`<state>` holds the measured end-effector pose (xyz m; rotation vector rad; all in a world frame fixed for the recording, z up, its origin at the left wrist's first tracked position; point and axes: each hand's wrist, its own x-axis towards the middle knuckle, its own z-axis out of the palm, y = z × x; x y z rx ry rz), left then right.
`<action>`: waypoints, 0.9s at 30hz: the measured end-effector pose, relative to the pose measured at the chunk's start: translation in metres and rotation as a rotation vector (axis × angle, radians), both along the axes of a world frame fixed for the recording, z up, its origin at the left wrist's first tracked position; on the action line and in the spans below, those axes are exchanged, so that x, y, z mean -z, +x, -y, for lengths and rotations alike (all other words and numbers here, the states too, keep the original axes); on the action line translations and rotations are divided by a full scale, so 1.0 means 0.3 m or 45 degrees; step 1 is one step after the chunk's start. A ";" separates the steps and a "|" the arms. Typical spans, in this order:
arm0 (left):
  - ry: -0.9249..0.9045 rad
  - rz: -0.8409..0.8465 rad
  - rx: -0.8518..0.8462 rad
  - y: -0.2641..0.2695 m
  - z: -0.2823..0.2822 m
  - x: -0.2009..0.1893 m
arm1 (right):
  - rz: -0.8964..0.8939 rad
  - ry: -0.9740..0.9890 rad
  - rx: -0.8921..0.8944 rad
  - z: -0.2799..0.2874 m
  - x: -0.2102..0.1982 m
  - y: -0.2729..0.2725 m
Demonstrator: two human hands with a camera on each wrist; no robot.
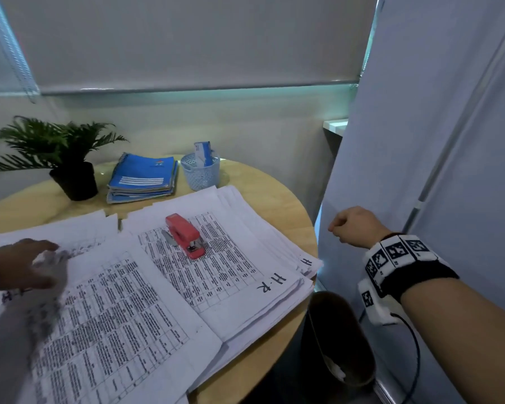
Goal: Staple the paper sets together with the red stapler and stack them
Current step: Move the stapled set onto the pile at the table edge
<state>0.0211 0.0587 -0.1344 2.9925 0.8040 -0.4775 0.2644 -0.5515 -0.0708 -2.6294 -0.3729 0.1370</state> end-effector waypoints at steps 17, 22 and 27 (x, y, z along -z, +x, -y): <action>-0.099 0.289 -0.027 -0.096 0.349 -0.330 | -0.032 -0.051 -0.641 -0.778 -0.227 -0.305; -0.259 0.916 0.041 -0.172 0.383 -0.562 | -0.357 0.317 -0.700 -0.902 -0.216 -0.370; -0.307 1.488 0.114 -0.229 0.405 -0.720 | -0.494 0.918 -0.768 -0.972 -0.238 -0.416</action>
